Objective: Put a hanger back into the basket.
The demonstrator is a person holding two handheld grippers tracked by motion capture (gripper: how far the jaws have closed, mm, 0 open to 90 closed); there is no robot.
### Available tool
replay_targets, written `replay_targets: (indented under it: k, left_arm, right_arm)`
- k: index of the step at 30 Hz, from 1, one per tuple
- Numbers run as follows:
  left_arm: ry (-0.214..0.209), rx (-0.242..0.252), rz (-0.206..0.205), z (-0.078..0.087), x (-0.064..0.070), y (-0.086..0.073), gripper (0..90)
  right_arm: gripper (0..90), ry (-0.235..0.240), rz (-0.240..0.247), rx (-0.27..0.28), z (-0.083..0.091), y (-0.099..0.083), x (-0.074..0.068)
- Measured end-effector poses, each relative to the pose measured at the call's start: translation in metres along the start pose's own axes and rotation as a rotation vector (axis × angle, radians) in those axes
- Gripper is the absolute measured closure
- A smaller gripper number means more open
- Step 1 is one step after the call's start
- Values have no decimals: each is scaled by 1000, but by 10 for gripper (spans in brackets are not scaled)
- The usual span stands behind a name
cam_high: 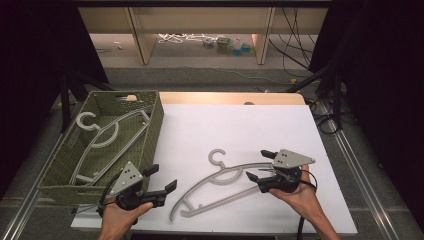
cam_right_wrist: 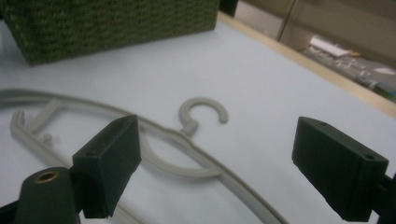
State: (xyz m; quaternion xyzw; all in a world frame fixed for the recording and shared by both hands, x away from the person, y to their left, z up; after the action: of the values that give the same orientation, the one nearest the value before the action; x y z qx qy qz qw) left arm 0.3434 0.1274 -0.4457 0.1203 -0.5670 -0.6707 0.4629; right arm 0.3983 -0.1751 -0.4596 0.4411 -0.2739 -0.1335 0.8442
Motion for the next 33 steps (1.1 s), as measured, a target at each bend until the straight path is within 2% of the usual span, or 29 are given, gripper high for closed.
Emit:
replay_targets:
  k: [2,3,5,7,8,10,14,15,16,17,18,21,22,24,25,26,27,29,31,33]
  left_arm:
    - [-2,-3,1,0,1,-1,198]
    - [-2,-3,1,0,1,-1,198]
    - [-3,-13,-5,-2,0,-2,198]
    - [-2,-11,9,-2,0,-2,198]
    - [-3,-15,-6,-2,-1,-2,198]
    - [-2,-14,-3,-2,-1,-2,198]
    - [-4,-11,-3,-2,-1,-3,198]
    - [-9,-11,-3,-3,-1,-2,198]
    - [-9,-10,-2,-3,-1,-2,198]
    - [-9,-10,-2,-3,-1,-2,198]
    - [-8,-9,-8,-2,-1,-2,198]
    - [-10,-4,-10,-2,-1,-1,198]
    - [-3,6,-10,-1,-2,1,198]
    - [-2,14,-1,0,-3,2,198]
    - [-2,14,-1,0,-3,2,198]
    - [-3,19,-1,0,-3,2,198]
    - [-3,19,-1,0,-3,2,197]
    - [-7,22,-7,0,-3,3,197]
    - [1,20,-19,0,-4,4,198]
    - [5,26,-23,1,-4,5,198]
  right_arm:
    - [164,35,23,-60,-6,-5,5]
    - [164,35,23,-60,-6,-5,5]
    - [168,83,53,-135,-16,-11,9]
    - [173,100,64,-155,-19,-13,10]
    - [193,135,86,-188,-26,-15,11]
    - [209,164,112,-228,-32,-19,12]
    - [251,196,147,-295,-44,-26,18]
    - [265,201,132,-321,-46,-28,19]
    - [280,209,138,-345,-50,-31,21]
    - [280,209,138,-345,-50,-31,21]
    - [319,236,173,-381,-56,-34,24]
    - [346,259,193,-393,-60,-35,26]
    - [369,293,225,-426,-64,-39,26]
    - [398,320,236,-445,-67,-41,27]
    - [398,320,236,-445,-67,-41,27]
    - [415,352,232,-471,-70,-45,27]
    - [415,352,232,-471,-70,-45,27]
    - [441,371,216,-513,-74,-50,28]
    - [460,370,220,-520,-75,-51,29]
    - [495,399,220,-536,-79,-53,29]
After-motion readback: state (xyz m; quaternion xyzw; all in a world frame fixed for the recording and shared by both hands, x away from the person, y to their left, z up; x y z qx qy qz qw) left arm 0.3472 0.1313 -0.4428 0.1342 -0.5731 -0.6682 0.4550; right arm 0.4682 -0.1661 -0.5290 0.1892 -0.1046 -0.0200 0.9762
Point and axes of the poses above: each handheld gripper's, and its own axes: z roughly backward along the jaws, y roughly out of its top, x roughly to its right, the point moved 8 cm from there along -z, roughly forward along the jaws, and after that the axes turned 15 degrees about z, right-handed, at the moved point
